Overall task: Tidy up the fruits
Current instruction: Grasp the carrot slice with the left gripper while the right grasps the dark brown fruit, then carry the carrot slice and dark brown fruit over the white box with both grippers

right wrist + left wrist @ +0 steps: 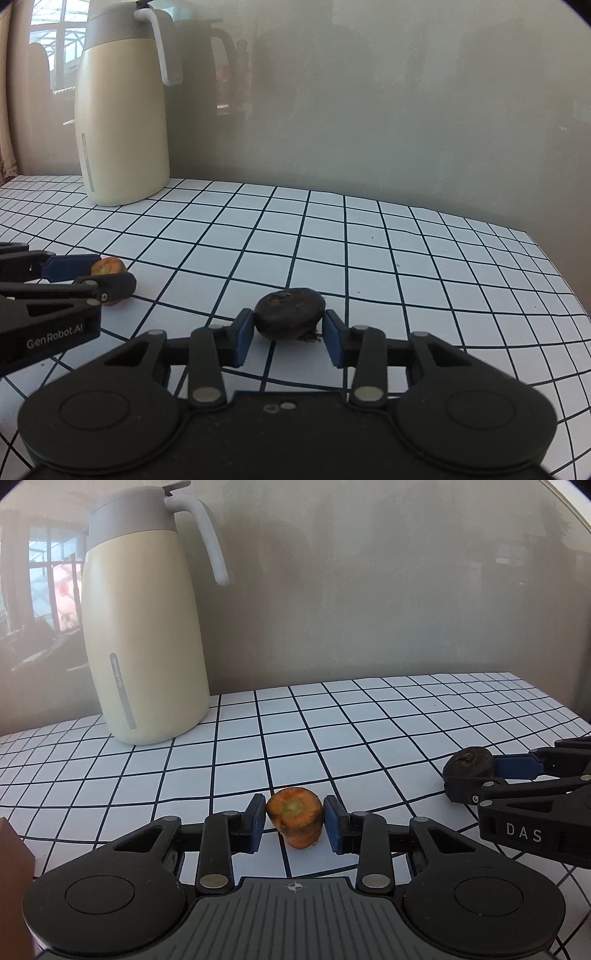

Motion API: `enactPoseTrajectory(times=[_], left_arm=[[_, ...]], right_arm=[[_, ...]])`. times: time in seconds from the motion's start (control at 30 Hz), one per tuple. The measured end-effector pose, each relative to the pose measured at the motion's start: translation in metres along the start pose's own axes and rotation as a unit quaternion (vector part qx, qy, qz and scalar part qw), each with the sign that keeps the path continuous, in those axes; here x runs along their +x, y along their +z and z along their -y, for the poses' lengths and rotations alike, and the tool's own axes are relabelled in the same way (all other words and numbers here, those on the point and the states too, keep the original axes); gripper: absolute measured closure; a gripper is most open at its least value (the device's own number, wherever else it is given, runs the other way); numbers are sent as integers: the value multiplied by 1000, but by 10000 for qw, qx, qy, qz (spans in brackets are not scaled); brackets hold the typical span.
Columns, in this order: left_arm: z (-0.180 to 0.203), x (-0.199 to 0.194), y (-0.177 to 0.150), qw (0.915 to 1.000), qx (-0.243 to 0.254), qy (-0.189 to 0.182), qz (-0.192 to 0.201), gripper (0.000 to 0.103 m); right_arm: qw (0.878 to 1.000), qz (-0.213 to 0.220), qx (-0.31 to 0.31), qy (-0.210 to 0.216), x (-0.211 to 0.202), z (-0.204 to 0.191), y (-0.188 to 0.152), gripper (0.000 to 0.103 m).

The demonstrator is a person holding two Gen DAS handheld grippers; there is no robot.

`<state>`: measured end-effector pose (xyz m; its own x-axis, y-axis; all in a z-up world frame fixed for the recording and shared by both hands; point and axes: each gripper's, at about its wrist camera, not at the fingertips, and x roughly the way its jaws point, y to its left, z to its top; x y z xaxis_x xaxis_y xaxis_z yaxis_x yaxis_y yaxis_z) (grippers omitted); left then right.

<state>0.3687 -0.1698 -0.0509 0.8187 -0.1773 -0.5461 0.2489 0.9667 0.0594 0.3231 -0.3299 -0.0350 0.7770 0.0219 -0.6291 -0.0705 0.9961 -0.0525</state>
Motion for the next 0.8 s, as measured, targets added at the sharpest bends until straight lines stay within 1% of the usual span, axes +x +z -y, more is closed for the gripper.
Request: enactPoseTrajectory(times=[0.2,0.4,0.6,0.8], left_arm=[[0,-28,2,9998,53,-17,192,69],[-1,-67,-2,9991,102,-68,403,69],[-9,-109,-18,9987,23,-125,499,69],[-27,-154,-37,9981,-39,-46,620,69]], right_arm=[[9998,180,22,-52,-22,-2,3,71],[9991,412,66,-52,-56,-6,3,71],[9984,561,58,-71,-95,-12,-6,71],[9979,652,-7,-54,-134,-29,-24,71]])
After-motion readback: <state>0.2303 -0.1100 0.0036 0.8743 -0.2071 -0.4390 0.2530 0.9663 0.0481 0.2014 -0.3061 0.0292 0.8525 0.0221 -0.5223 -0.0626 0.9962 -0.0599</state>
